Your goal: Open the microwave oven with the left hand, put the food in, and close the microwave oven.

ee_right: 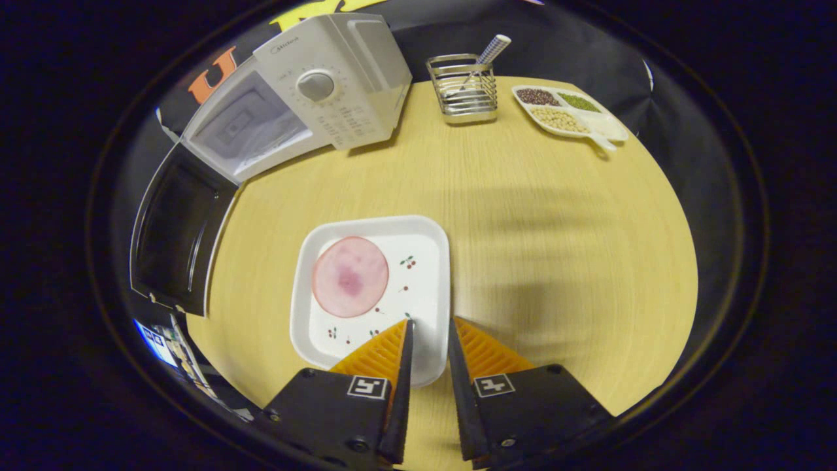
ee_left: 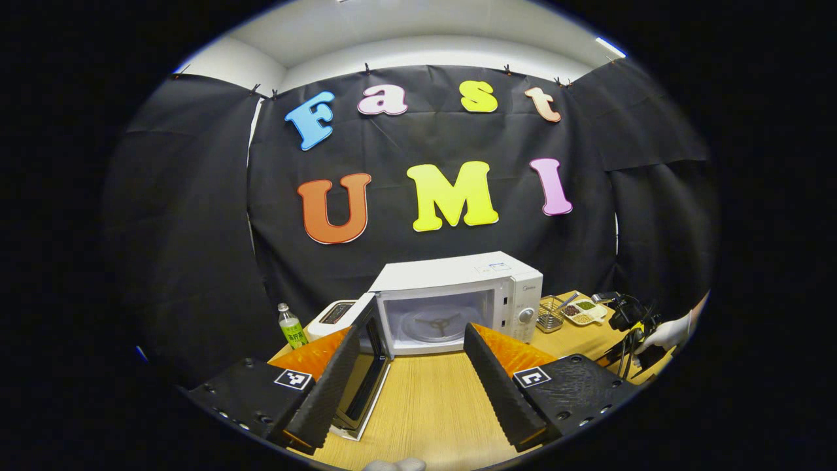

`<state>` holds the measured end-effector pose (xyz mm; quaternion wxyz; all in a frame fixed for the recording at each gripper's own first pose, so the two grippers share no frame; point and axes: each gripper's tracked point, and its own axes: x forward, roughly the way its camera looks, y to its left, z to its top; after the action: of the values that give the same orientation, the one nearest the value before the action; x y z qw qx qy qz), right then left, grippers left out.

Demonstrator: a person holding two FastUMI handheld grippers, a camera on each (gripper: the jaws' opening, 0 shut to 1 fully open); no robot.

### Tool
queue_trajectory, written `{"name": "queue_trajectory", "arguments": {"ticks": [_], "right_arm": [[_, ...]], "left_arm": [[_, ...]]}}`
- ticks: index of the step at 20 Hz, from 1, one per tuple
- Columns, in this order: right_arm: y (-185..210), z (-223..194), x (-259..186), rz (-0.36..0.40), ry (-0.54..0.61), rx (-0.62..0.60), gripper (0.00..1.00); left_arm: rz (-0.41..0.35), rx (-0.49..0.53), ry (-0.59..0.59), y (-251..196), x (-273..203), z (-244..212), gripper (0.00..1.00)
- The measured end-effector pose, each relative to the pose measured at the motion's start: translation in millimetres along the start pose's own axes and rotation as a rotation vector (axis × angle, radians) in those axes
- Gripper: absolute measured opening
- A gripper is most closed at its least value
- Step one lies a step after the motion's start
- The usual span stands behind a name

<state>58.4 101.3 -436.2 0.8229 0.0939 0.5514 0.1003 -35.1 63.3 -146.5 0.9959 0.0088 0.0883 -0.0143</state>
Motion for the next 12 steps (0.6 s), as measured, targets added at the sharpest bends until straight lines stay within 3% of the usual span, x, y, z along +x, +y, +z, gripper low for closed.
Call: {"name": "queue_trajectory", "arguments": {"ticks": [1, 2, 3, 4, 5, 8, 9, 10, 12], "right_arm": [[-1.6, -3.4, 1.2, -0.005, 0.017, -0.008, 0.33], [-5.3, -2.0, 2.2, -0.018, 0.018, -0.01, 0.13], [-6.0, -1.7, -0.5, -0.028, 0.027, -0.008, 0.21], [-7.3, -0.5, -1.5, -0.038, 0.038, 0.001, 0.08], [-7.2, -2.2, -1.0, -0.046, 0.049, 0.016, 0.14], [-7.6, -4.8, -0.6, -0.071, 0.097, 0.062, 0.04], [-7.9, -3.2, -0.2, -0.086, 0.099, 0.062, 0.04], [-6.1, -1.8, -0.5, -0.088, 0.095, 0.063, 0.04], [-0.5, -0.5, -6.5, -0.051, 0.058, 0.098, 0.04]], "left_arm": [[0.002, -0.006, 0.002, 0.6, 0.1, -1.8, 0.96], [0.004, -0.013, 0.008, 2.2, 0.3, -3.5, 0.96], [0.005, -0.022, 0.017, 4.6, 1.4, -9.1, 0.96], [0.009, -0.029, 0.02, 7.7, 2.2, -11.7, 0.96], [0.015, -0.034, 0.022, 11.4, 3.5, -14.7, 0.96], [0.03, -0.043, 0.023, 21.1, 5.6, -19.4, 0.96], [0.036, -0.046, 0.02, 24.6, 7.2, -18.7, 0.89], [0.043, -0.047, 0.017, 27.3, 7.8, -19.1, 0.96], [0.052, -0.051, 0.009, 31.7, 9.2, -19.0, 0.96]]}}
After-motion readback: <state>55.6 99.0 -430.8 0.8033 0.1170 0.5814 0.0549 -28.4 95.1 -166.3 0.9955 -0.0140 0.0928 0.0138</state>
